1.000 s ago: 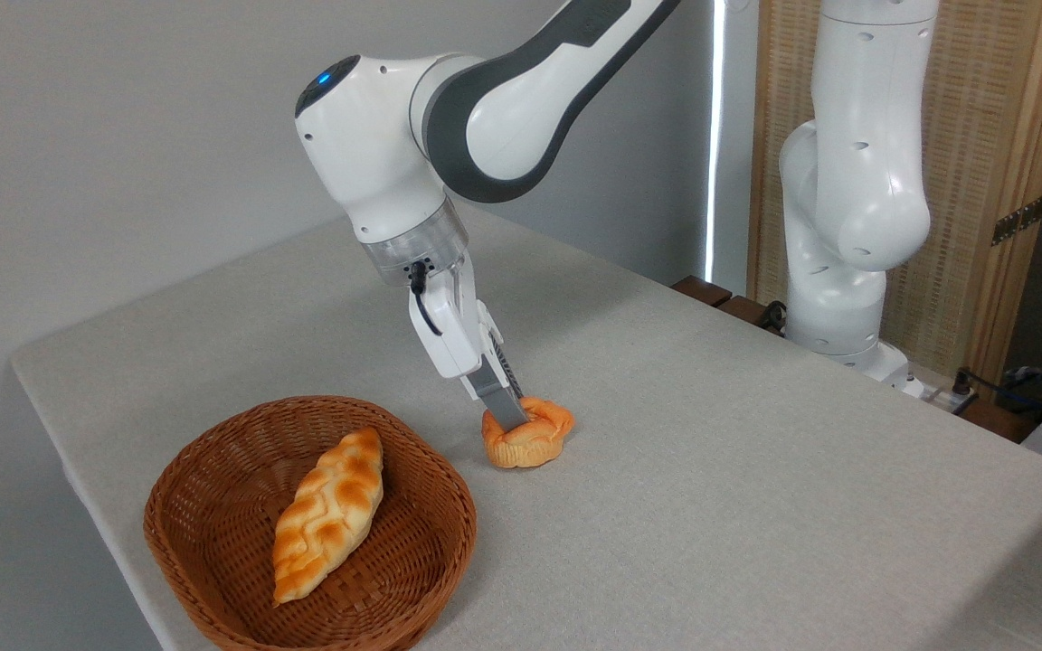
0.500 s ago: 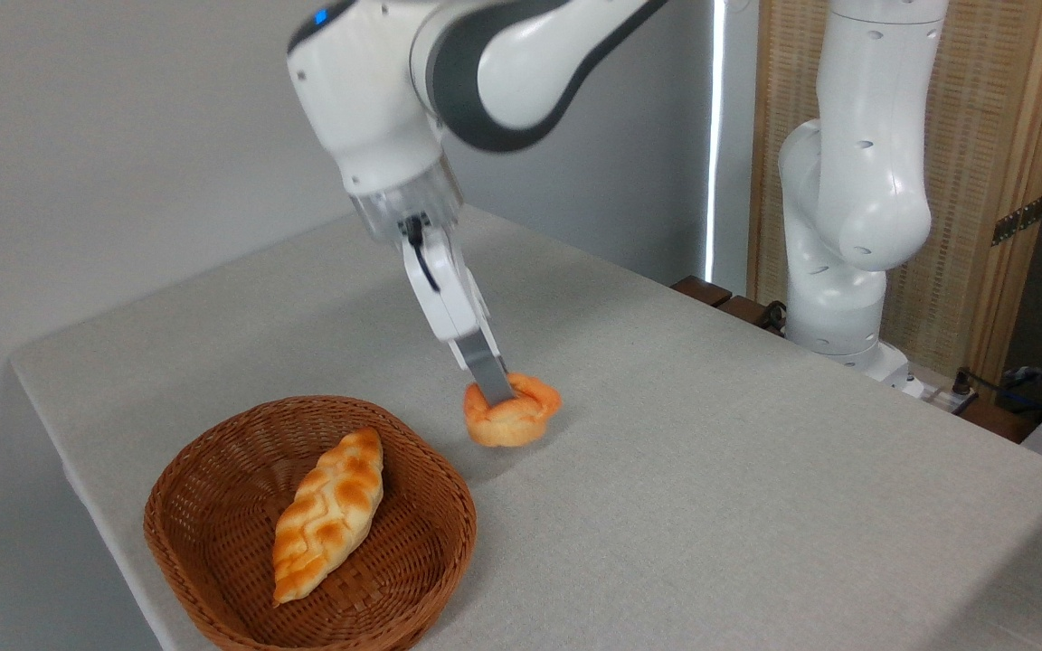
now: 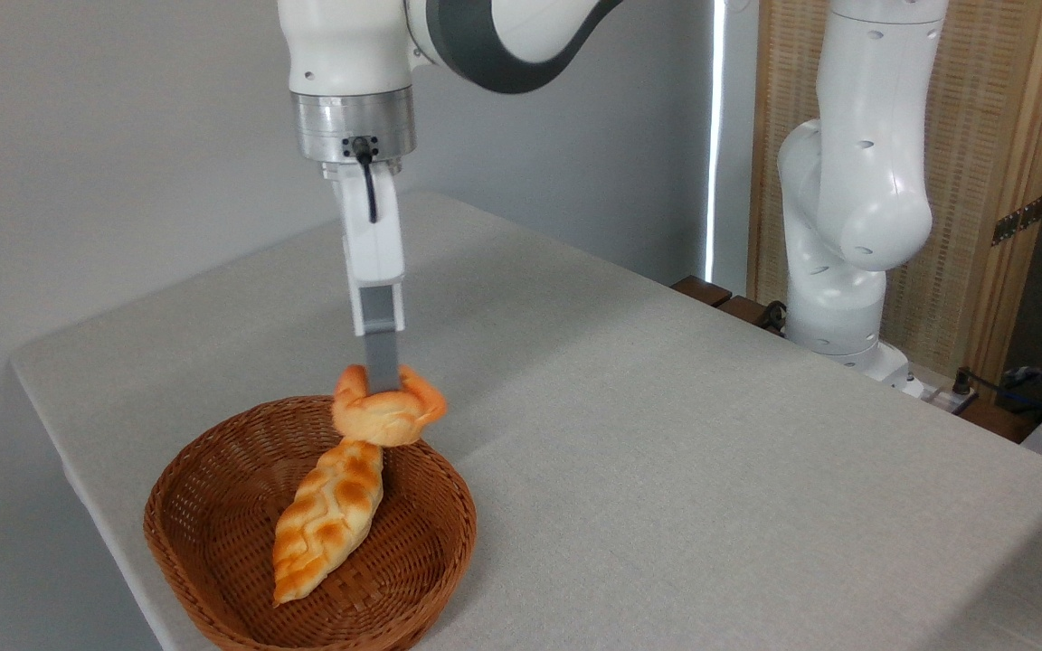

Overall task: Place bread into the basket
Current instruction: 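Lower the bun onto the braided loaf, open and raise gripper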

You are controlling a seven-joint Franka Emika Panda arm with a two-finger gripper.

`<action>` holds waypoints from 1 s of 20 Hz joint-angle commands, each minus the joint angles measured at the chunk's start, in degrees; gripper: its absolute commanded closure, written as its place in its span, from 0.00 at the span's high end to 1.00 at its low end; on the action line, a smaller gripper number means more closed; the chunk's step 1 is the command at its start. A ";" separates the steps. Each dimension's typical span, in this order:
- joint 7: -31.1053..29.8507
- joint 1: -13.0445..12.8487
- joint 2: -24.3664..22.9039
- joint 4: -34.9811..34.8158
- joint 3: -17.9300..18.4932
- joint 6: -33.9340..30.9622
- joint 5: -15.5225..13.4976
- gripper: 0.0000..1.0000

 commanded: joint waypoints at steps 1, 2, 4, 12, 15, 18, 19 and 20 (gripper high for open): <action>-1.31 -0.04 2.69 0.78 0.28 2.84 -1.88 0.94; -1.31 -0.04 2.78 0.78 0.28 2.84 -2.59 1.00; -1.22 -0.04 2.95 0.60 0.28 2.75 -3.03 1.00; -4.72 0.05 2.34 0.95 0.98 -1.88 -3.12 1.00; -7.72 0.05 1.37 4.10 1.16 -9.09 -3.03 1.00; -7.73 0.05 1.28 7.36 1.43 -15.69 -2.94 1.00; -7.81 0.05 0.85 7.46 1.86 -16.31 -2.94 1.00; -7.82 0.05 0.41 7.46 2.48 -16.93 -3.03 1.00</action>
